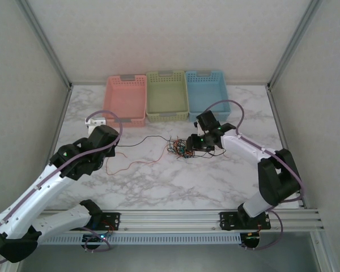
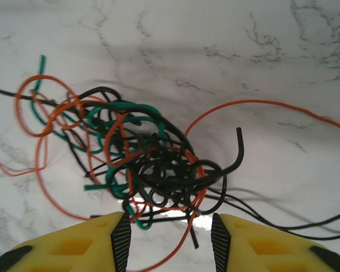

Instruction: Untangle the cables

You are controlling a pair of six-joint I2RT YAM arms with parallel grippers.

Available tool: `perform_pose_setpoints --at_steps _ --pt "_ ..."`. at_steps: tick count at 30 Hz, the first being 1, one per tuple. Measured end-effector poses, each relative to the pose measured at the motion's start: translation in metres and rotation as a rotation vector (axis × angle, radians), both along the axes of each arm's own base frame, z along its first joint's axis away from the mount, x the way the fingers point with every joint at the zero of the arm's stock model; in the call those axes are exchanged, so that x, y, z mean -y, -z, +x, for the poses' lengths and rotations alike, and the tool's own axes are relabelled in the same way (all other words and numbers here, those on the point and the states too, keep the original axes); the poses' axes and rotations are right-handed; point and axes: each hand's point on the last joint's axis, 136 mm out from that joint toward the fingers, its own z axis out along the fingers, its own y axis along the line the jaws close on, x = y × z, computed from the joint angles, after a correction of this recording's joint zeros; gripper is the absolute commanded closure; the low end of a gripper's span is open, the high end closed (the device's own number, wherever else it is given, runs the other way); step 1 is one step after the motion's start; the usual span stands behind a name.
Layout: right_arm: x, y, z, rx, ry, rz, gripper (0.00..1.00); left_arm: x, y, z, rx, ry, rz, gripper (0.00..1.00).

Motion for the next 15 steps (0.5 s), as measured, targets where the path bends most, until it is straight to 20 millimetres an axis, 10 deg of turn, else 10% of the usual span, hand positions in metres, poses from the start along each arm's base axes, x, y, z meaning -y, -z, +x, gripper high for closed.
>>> perform_pose_setpoints --at_steps 15 --pt "-0.019 0.009 -0.003 0.016 -0.092 -0.05 0.55 0.0 0.0 0.0 0.0 0.0 0.0 1.0"
